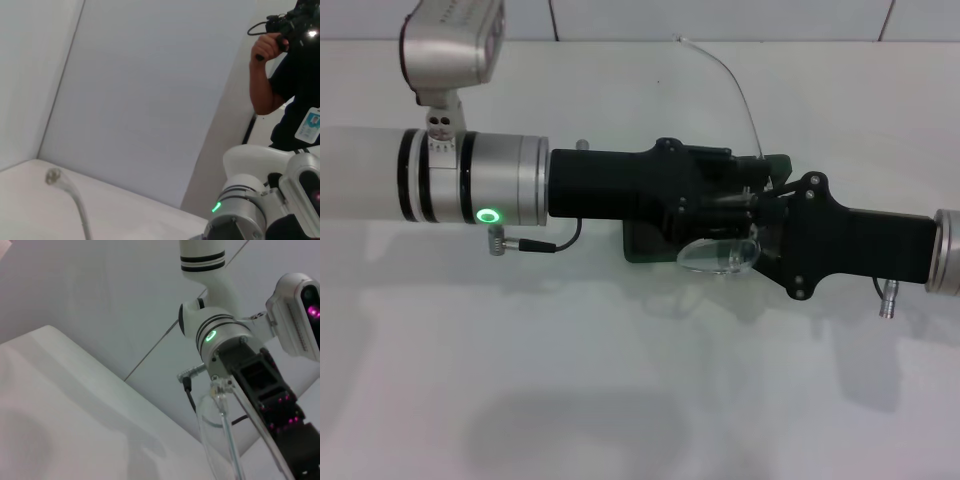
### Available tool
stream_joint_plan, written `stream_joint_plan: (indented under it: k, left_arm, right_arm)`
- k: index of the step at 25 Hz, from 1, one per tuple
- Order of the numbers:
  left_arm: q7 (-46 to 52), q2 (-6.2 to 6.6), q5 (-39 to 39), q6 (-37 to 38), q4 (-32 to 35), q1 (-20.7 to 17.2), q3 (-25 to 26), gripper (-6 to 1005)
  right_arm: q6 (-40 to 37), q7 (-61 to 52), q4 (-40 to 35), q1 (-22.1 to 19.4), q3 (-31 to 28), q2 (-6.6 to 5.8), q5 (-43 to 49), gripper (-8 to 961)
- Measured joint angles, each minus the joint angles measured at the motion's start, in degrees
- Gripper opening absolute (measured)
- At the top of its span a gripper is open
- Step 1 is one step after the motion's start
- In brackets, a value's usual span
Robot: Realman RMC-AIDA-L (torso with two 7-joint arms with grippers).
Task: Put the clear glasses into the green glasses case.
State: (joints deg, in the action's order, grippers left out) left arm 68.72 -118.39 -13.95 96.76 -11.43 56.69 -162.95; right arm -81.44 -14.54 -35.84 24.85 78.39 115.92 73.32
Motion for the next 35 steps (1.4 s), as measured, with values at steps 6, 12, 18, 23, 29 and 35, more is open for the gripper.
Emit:
stream_joint_plan:
  k: [6,12,18,23,29,35]
  left_arm:
    - [1.0,-0.01,1.0,0.0,0.0,0.4,0.0,545]
    - [1.0,0.13,0.9,0.1,0.0,0.3,0.0,545]
    - [-1.1,1.51,-5.0,4.7,0.0,-1.6,0.0,546]
    - [-3.3,4.48,-11.8,7.2,-2.9,-6.3,0.0,546]
    - [-13.5,4.03,-20.4,4.9,-6.0,-12.5,0.0,546]
    - [-25.2,0.39,-20.4,0.7,-6.1,-13.0,0.0,545]
  right_arm:
    - [-0.2,0.0,-0.1,0.1,0.0,-0.06,0.0,120]
    - [-0.2,0.0,-0.3,0.1,0.0,-0.17,0.0,121]
    - [-0.4,0.0,-0.1,0.0,-0.3,-0.31,-0.1,121]
    - [-6.4,-2.3,-0.4,0.0,-3.1,-0.74,0.0,118]
    - [-14.1,-7.2,-0.3,0.6,-5.3,-1.24,0.1,118]
    - [-17.5,-15.8,-2.6,1.0,-5.3,-0.57,-0.1,118]
